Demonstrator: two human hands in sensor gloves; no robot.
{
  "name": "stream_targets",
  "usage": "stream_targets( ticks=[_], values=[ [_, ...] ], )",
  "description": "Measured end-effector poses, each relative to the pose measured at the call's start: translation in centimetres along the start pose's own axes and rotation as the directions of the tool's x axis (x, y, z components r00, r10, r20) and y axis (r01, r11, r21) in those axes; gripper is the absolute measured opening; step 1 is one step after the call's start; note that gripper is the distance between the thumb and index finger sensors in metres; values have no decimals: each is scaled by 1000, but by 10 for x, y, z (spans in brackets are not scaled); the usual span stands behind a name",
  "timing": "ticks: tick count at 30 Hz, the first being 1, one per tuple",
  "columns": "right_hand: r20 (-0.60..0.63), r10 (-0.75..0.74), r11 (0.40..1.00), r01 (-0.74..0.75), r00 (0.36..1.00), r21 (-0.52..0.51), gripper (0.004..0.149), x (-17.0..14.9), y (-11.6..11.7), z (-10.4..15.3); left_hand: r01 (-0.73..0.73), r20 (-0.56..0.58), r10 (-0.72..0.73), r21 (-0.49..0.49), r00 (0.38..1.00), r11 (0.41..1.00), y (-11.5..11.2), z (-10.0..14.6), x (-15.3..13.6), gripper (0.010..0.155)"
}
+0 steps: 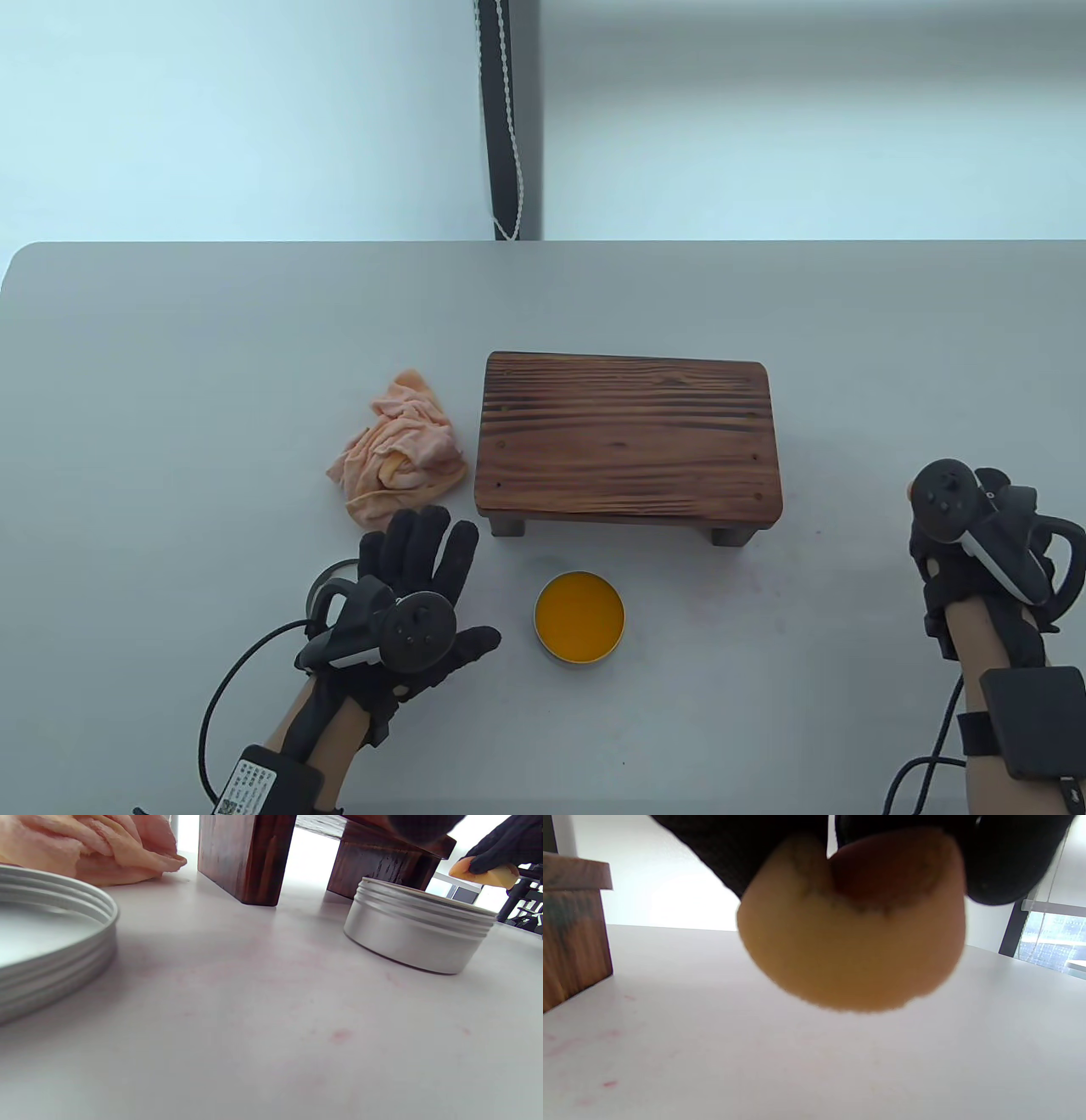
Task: Dip and apply wood wax on stool
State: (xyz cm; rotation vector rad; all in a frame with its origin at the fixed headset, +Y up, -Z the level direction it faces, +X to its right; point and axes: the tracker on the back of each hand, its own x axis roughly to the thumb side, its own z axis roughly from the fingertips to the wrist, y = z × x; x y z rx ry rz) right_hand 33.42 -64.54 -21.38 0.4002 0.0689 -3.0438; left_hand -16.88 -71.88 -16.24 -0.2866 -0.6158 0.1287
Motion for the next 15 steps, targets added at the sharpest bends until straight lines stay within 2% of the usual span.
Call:
stream_targets(
  ticks=[4,8,11,15],
  values=[
    [109,-20,994,31,994,-101,42,24,-45,23,-1,25,1,-8,1000,1000,1,0,5,108],
    [234,-74,981,113,969,-158,42,49,-76,48,-25,50,26,-24,998,999,1,-2,10,108],
    [337,-77,970,149,938,-192,42,69,-89,67,-28,67,30,-34,997,999,1,-5,15,109],
    [552,-51,961,192,832,-201,41,102,-90,91,-34,138,35,-11,990,999,-2,-10,26,109]
  ],
)
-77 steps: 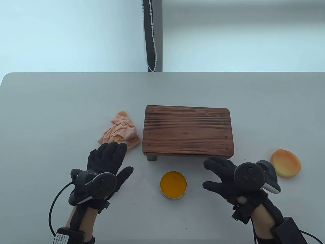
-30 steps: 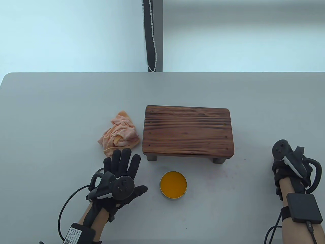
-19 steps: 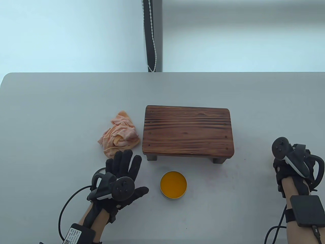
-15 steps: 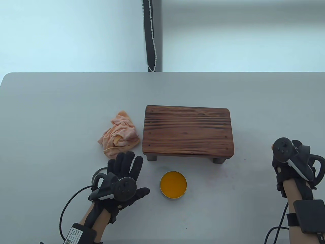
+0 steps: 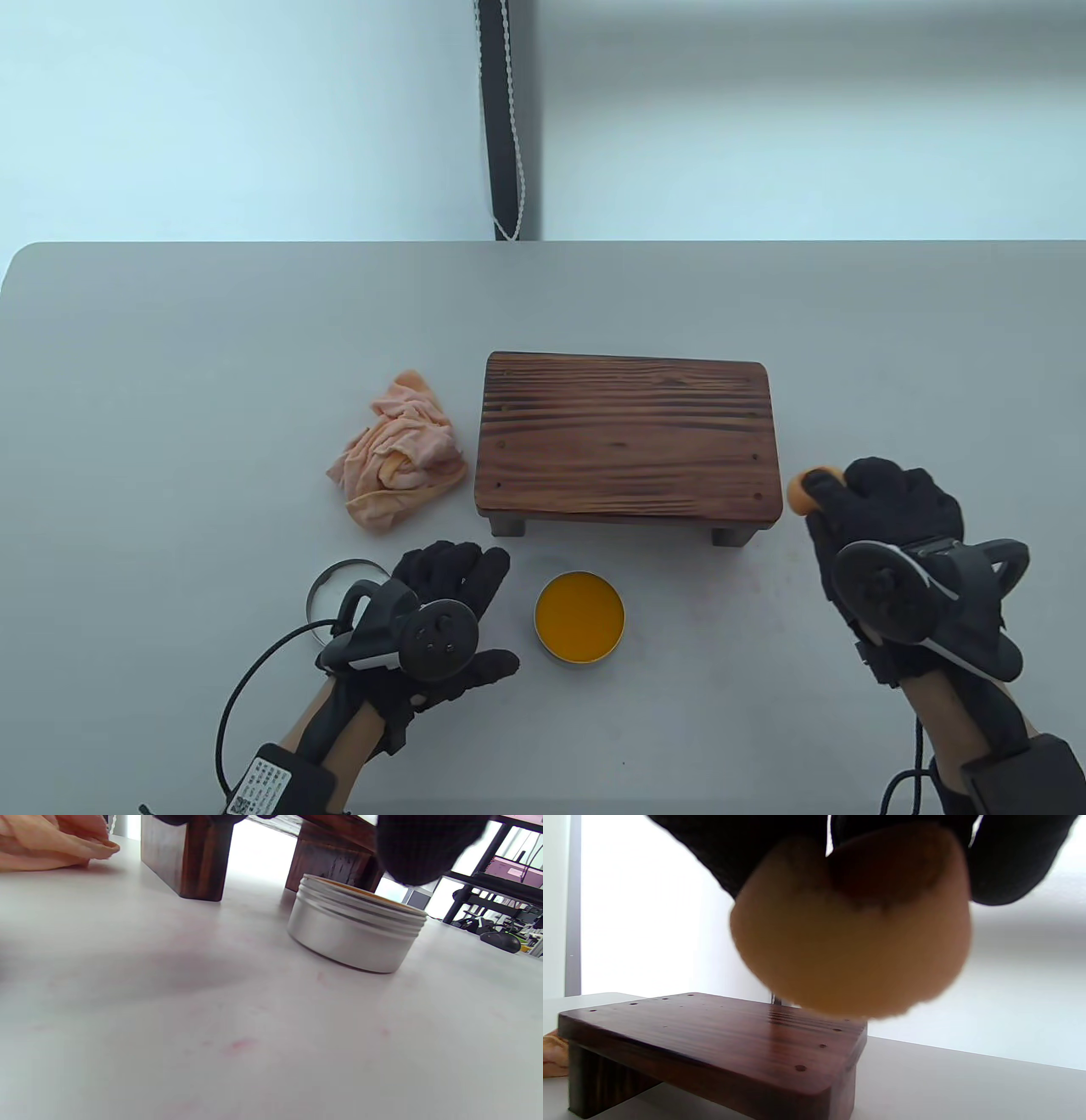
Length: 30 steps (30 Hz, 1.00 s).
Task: Dip and apply wood wax on stool
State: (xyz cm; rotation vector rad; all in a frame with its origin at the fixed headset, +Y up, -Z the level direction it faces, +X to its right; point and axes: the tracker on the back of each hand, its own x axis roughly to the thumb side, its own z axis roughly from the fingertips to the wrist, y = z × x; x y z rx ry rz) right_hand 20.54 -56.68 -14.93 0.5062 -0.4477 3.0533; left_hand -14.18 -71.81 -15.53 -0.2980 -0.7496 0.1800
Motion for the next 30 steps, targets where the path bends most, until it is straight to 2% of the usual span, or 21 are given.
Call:
stream_targets(
  ticks=[1,3,6,11,14,20,22,24,30],
  values=[
    [26,-4,1000,4,1000,3,41,8,2,1,-4,4,4,-14,1000,1000,-1,-2,3,111],
    [154,-8,1000,5,988,21,41,32,10,3,-1,19,2,-35,1000,999,-1,-8,9,115],
    [255,-57,996,36,965,83,41,60,24,2,4,35,-1,-93,999,996,-1,-20,17,123],
    [332,-145,976,80,932,203,41,96,61,-4,-58,16,61,-154,998,986,-6,-44,24,123],
    [355,-159,963,65,921,261,40,110,85,-8,-34,-2,34,-204,999,978,-13,-55,29,117],
    [387,-149,950,24,910,310,38,124,113,-18,-56,40,60,-107,997,993,-24,-60,32,104],
    [392,-162,947,30,906,321,37,127,120,-19,-31,43,36,-113,998,993,-25,-61,33,101],
    [399,-152,946,17,904,322,35,129,125,-20,-29,40,31,-47,999,998,-23,-63,33,94],
    [414,-142,951,7,899,310,35,127,129,-21,-46,25,45,20,999,999,-22,-64,30,85]
  ],
)
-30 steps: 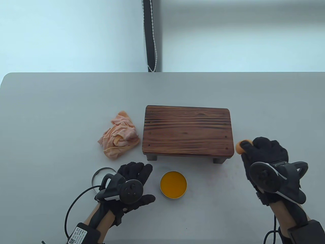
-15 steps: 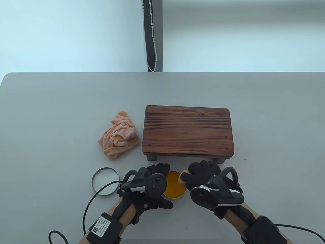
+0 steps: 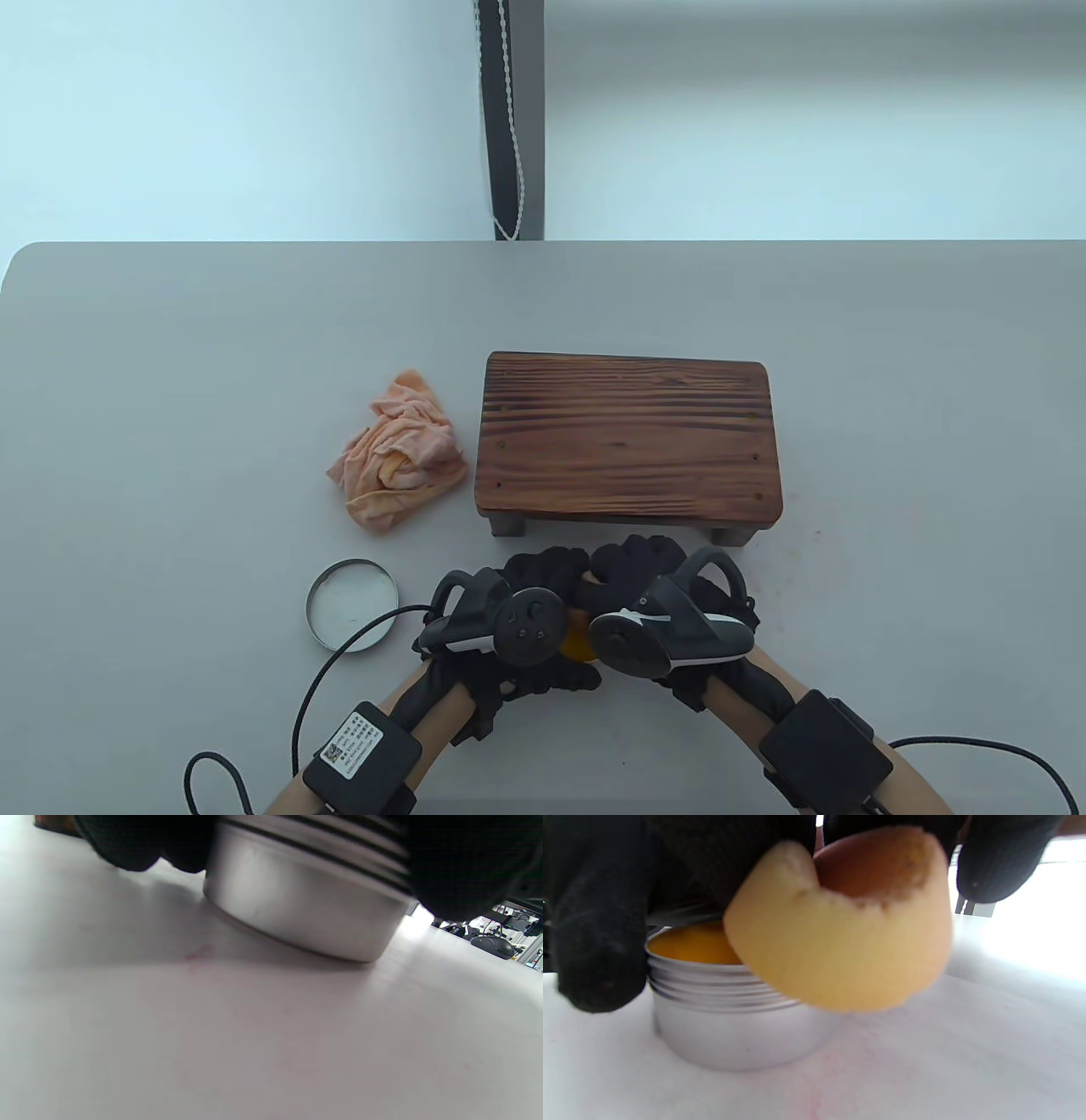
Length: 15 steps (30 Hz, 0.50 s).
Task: Dip and apply wood wax on stool
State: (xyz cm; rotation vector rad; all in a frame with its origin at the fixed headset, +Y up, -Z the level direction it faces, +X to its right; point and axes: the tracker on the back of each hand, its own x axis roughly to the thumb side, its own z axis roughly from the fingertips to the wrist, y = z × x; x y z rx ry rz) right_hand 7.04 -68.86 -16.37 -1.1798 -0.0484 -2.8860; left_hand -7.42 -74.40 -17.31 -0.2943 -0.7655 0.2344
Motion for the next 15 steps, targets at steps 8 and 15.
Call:
stream_targets(
  ticks=[8,15],
  values=[
    [-41,22,998,-20,999,54,32,0,9,1,27,-5,-27,66,1000,997,1,1,0,81],
    [-13,81,993,-80,997,82,26,13,11,-5,28,-33,-26,69,999,997,0,1,2,81]
  ],
)
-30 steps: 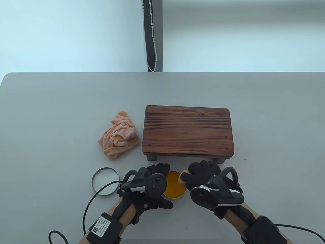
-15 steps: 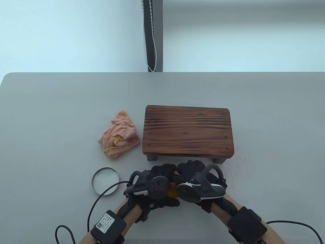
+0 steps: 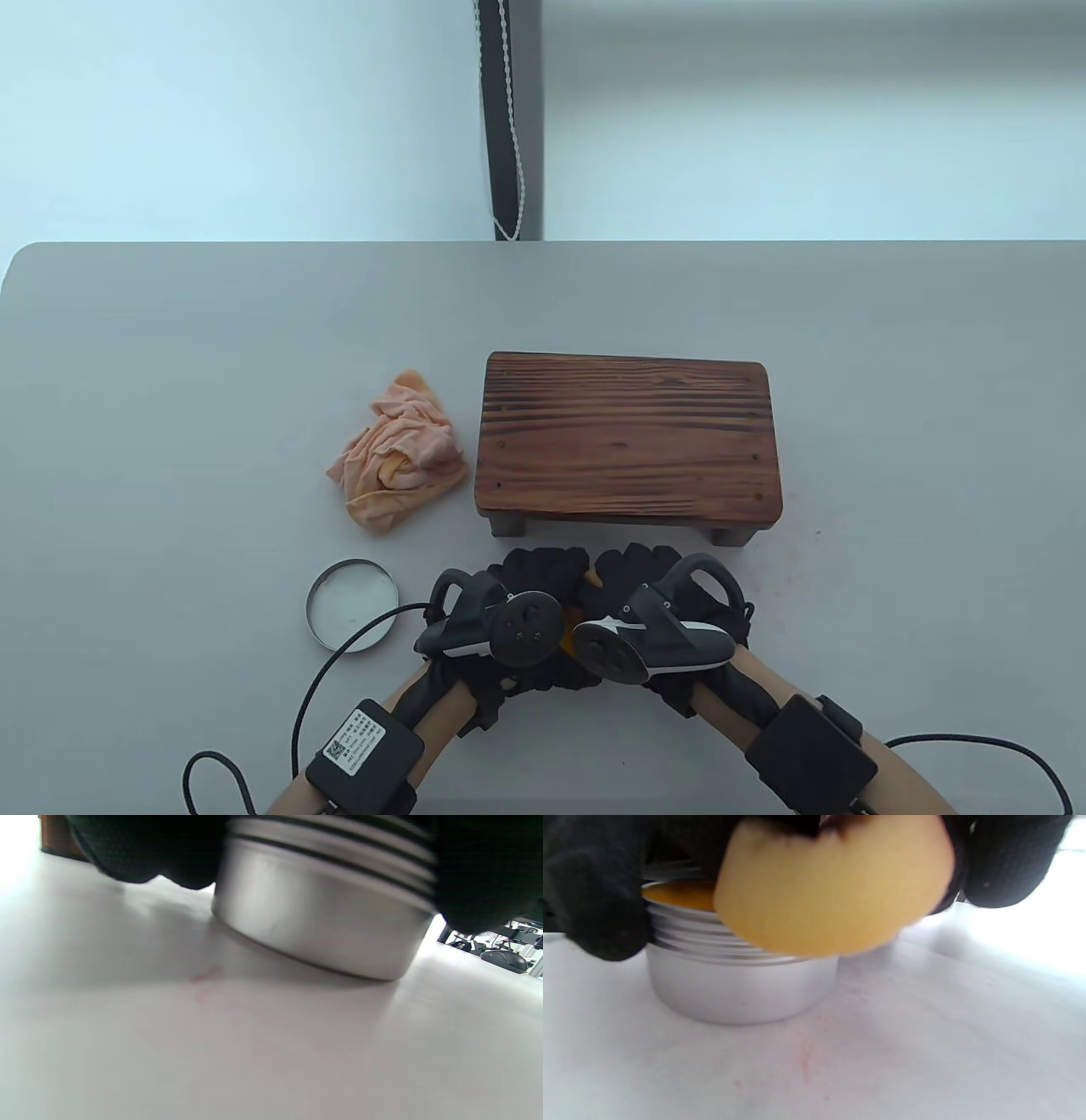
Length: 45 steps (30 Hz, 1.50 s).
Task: Dip and apply wood wax on stool
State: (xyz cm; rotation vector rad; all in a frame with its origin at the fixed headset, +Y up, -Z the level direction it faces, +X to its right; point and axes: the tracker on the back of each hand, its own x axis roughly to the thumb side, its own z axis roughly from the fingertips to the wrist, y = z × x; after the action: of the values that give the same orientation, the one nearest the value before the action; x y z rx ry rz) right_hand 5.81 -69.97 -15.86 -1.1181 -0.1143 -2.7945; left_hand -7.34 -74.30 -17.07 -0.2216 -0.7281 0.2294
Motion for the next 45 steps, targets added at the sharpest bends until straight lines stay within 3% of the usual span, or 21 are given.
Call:
stream_targets(
  ticks=[4,7,11,15,18,21,24,26,29,31,32,33,36,37,40,44,45],
  values=[
    [15,-23,998,23,1000,54,34,1,-3,-1,-19,-14,19,-3,1000,1000,0,1,0,78],
    [38,-135,983,130,990,128,47,-3,-7,0,-9,-18,9,-8,1000,1000,1,0,0,78],
    [63,-237,963,226,969,147,45,-9,-15,6,35,-16,-36,-42,999,998,1,0,4,79],
    [41,-264,964,262,964,50,43,-24,-42,20,49,-11,-50,-89,999,995,1,2,6,81],
    [12,-249,969,249,968,3,44,-39,-65,27,64,8,-64,-111,998,992,3,4,11,96],
    [-29,-234,971,232,972,-65,44,-55,-91,28,66,24,-65,-72,998,995,15,10,17,112],
    [-60,-180,975,170,982,-144,45,-68,-120,21,86,17,-85,-62,996,994,35,19,19,112],
    [-62,-134,979,123,989,-161,45,-77,-137,9,67,-8,-67,6,998,998,51,27,16,107],
    [-60,-114,978,102,992,-181,44,-87,-153,-21,-7,-117,27,165,993,986,76,38,-2,81],
    [-67,-84,982,72,994,-173,43,-90,-158,-45,-69,-282,157,296,947,953,90,42,-24,63],
    [-79,-65,983,51,995,-175,43,-92,-158,-63,-100,-353,207,297,912,949,97,41,-39,61],
    [-91,-59,989,46,994,-144,43,-95,-157,-79,-132,-412,235,264,880,955,101,37,-56,63],
    [-118,-136,986,123,984,-110,43,-105,-148,-116,-247,-458,382,327,803,912,100,27,-86,71],
    [-134,-132,988,120,982,-95,43,-107,-145,-130,-289,-488,404,297,774,910,97,22,-95,74],
    [-140,-109,993,99,984,-71,43,-108,-140,-156,-357,-493,455,284,742,890,89,13,-108,80],
    [-126,-79,997,78,989,-15,42,-105,-124,-188,-518,-455,607,318,651,794,78,5,-115,82],
    [-126,-73,997,72,989,-11,42,-104,-121,-192,-516,-456,609,325,649,793,78,4,-114,83]
  ],
)
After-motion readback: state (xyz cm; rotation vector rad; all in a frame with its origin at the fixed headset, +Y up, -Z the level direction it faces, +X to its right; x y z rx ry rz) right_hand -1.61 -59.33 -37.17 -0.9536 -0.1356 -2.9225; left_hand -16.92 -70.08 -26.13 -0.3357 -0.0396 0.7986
